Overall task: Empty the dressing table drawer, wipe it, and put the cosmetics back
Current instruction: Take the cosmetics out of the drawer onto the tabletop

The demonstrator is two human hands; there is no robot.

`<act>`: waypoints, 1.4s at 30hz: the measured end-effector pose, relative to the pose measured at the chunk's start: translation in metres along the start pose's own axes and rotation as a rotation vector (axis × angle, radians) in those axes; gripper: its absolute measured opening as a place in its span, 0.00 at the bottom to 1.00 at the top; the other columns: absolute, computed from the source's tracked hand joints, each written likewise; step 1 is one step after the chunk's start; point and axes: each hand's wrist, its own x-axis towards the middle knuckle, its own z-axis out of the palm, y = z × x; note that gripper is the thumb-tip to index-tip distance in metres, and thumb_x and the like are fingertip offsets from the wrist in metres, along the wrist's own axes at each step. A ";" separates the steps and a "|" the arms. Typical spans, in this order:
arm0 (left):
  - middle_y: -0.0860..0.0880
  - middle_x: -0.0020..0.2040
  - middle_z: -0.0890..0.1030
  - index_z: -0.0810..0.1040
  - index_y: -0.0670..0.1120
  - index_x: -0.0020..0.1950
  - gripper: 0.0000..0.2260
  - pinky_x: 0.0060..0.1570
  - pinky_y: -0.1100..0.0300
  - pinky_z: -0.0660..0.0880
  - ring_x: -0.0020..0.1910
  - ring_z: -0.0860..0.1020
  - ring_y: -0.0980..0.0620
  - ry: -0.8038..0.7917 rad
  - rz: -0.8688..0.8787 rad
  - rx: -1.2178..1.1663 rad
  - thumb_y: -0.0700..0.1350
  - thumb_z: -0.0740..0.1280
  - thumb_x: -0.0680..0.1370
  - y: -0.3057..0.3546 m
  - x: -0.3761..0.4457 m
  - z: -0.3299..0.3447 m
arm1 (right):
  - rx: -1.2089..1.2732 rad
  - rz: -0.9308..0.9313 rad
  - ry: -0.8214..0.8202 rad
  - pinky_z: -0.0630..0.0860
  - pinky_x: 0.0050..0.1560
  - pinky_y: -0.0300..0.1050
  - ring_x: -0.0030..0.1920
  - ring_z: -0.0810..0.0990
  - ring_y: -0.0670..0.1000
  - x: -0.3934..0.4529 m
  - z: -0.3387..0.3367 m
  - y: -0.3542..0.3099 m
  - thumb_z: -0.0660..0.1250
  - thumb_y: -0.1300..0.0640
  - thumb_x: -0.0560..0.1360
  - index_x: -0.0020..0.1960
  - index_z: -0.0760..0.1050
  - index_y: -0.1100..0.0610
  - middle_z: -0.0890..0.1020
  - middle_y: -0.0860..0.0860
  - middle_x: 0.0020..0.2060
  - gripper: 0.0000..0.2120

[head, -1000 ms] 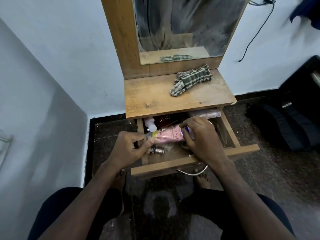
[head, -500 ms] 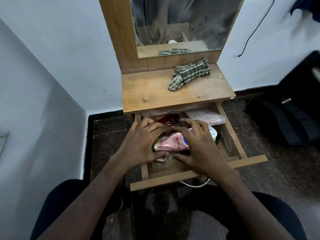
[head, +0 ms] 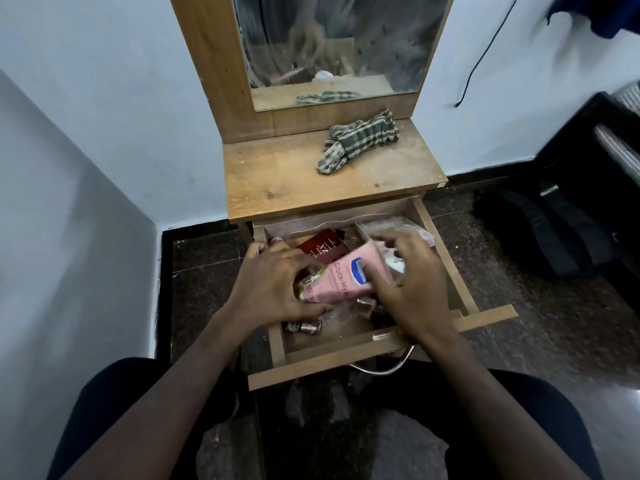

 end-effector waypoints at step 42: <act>0.57 0.46 0.87 0.89 0.49 0.56 0.21 0.46 0.73 0.74 0.43 0.84 0.61 0.732 -0.686 -0.411 0.61 0.81 0.70 -0.088 0.115 -0.081 | 0.063 -0.269 -0.135 0.70 0.57 0.32 0.56 0.77 0.47 0.042 0.076 -0.017 0.71 0.51 0.77 0.56 0.82 0.54 0.80 0.46 0.55 0.11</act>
